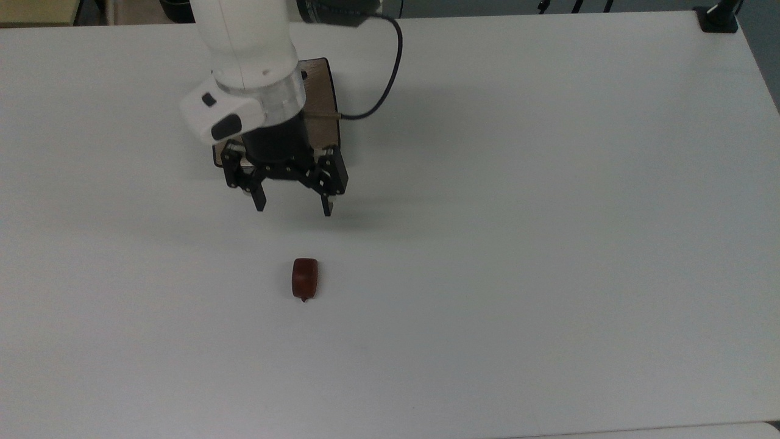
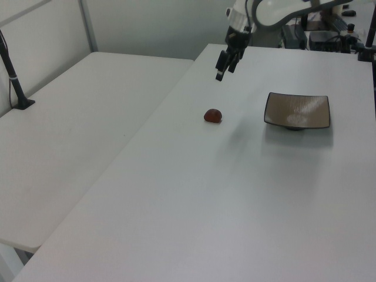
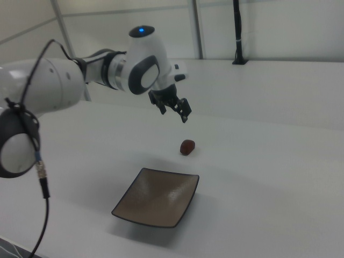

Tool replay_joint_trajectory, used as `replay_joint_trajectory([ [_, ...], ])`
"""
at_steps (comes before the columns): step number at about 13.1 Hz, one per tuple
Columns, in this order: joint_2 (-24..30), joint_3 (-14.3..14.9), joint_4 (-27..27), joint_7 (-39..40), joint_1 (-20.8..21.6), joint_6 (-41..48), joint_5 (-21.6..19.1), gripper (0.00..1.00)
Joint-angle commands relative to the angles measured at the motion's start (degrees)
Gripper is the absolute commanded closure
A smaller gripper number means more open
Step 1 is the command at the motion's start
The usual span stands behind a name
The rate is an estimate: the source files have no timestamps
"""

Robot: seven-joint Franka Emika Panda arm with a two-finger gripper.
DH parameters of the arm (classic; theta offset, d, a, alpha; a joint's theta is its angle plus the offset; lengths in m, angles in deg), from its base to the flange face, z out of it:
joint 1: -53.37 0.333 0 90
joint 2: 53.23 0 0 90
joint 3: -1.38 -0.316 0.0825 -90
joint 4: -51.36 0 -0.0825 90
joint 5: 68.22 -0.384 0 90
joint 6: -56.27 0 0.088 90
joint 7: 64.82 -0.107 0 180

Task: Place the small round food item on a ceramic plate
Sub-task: 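Move the open gripper over the small dark red food item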

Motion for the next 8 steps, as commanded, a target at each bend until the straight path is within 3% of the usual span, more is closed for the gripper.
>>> replay_joint_trajectory([
  [1,-11.7,-2.5,10.7,-5.4,-0.4,-0.3,4.7,0.0],
  [5,-16.3,-4.8,11.2,-9.4,-0.5,-4.0,12.9,0.0],
  [8,-19.1,-4.8,11.8,-9.4,-0.5,-5.4,15.0,0.0],
])
